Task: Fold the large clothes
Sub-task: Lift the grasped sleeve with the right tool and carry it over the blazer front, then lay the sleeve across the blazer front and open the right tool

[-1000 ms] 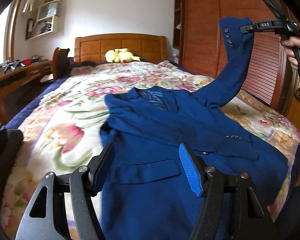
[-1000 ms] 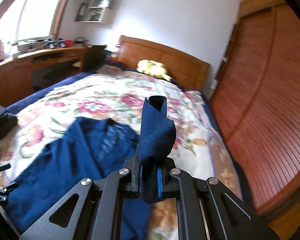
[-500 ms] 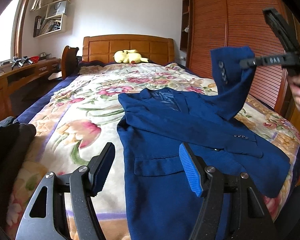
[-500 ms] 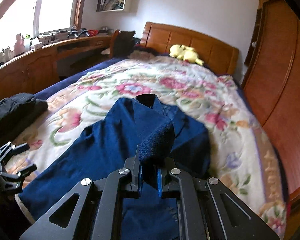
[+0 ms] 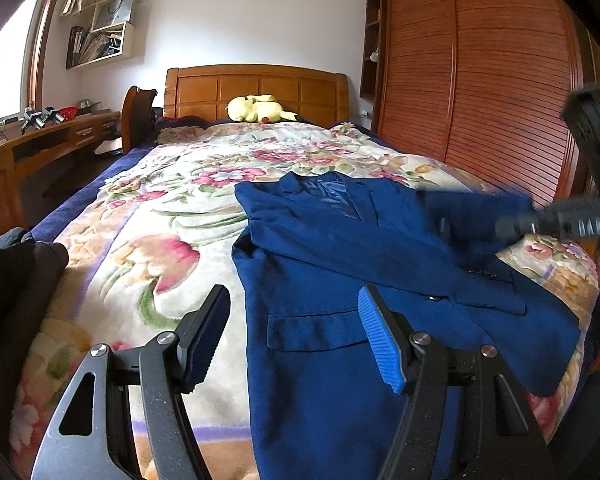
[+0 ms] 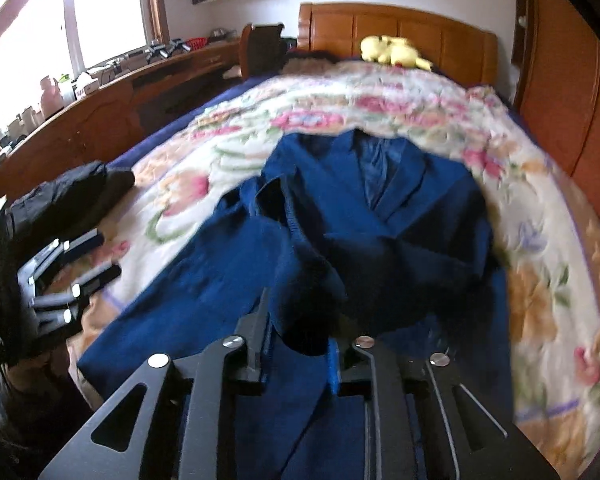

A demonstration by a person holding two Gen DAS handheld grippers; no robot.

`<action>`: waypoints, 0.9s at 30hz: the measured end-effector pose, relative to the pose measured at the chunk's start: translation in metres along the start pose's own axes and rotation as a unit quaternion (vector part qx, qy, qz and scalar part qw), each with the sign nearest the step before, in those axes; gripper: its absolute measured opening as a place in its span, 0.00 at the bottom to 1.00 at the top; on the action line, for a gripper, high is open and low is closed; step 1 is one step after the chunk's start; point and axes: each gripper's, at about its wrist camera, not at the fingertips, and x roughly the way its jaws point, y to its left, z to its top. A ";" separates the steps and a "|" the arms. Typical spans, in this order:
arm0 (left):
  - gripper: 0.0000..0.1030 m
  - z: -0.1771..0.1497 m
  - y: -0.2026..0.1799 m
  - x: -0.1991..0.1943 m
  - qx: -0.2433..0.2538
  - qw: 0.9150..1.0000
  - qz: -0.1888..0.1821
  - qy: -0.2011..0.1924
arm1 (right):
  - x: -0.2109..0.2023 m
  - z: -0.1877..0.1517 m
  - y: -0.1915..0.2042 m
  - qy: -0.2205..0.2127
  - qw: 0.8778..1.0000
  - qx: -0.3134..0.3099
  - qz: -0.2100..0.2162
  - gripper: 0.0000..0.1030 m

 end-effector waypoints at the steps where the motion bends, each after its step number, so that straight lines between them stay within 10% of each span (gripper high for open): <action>1: 0.66 0.000 0.000 0.000 -0.001 1.000 0.000 0.000 | 0.000 -0.004 0.000 0.005 1.000 -0.001 0.001 0.27; 27: 0.66 -0.006 0.034 0.001 -0.028 0.999 0.029 0.012 | 0.173 0.037 0.036 0.104 0.994 -0.037 0.024 0.44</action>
